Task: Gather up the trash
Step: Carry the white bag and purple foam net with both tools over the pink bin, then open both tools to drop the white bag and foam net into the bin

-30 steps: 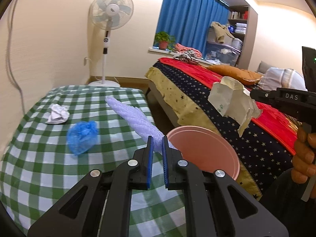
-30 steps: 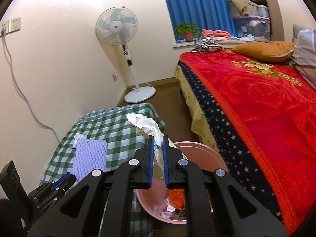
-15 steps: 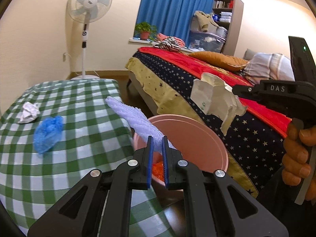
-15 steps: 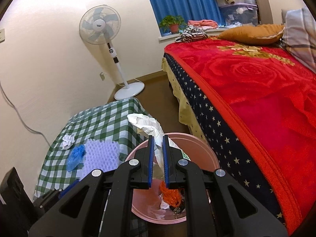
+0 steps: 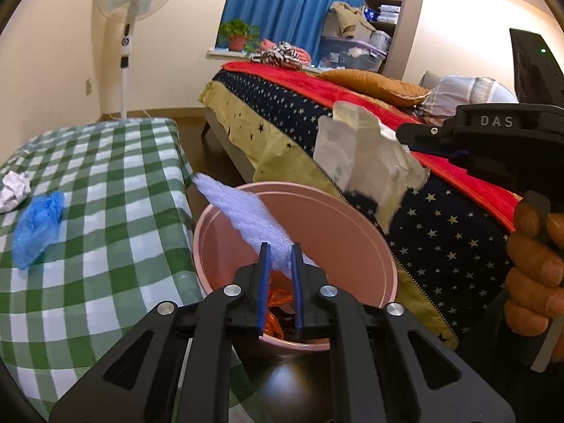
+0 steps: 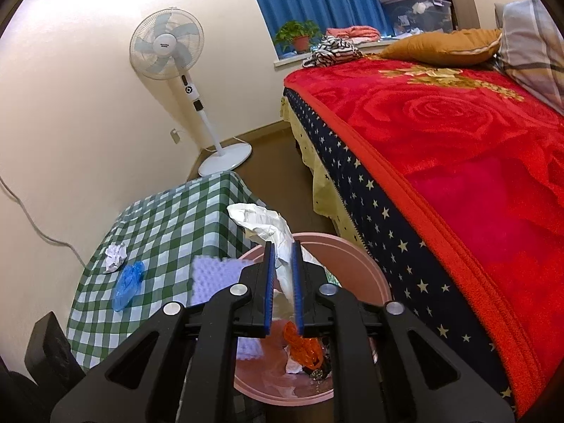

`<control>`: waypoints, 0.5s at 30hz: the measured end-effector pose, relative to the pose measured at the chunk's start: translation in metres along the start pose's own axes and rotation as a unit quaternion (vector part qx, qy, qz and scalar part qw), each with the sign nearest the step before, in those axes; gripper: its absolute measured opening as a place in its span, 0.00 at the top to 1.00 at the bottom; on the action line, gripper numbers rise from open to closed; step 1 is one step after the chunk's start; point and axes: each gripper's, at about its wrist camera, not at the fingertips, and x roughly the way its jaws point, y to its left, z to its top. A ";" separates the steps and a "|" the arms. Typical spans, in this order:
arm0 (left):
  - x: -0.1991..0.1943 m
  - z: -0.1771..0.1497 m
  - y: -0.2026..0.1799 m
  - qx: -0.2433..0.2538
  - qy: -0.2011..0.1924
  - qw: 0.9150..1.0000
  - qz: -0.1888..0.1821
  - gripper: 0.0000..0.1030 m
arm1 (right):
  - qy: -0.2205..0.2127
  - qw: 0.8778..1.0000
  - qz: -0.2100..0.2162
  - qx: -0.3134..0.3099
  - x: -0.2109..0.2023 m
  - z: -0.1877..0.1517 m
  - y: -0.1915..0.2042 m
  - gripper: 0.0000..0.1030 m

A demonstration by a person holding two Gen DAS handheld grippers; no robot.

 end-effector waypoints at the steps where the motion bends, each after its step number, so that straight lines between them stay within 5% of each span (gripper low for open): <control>1: 0.002 -0.001 0.001 -0.003 0.003 1.000 0.002 0.77 | 0.003 1.000 -0.005 0.000 0.002 0.000 0.000 0.82; 4: 0.002 -0.001 0.006 -0.014 0.005 1.000 0.003 0.73 | 0.001 1.000 -0.016 -0.001 0.002 -0.002 0.000 0.60; 15: -0.011 0.006 0.009 -0.021 -0.008 1.000 0.007 0.73 | -0.006 0.999 -0.031 -0.023 -0.002 -0.008 0.009 0.60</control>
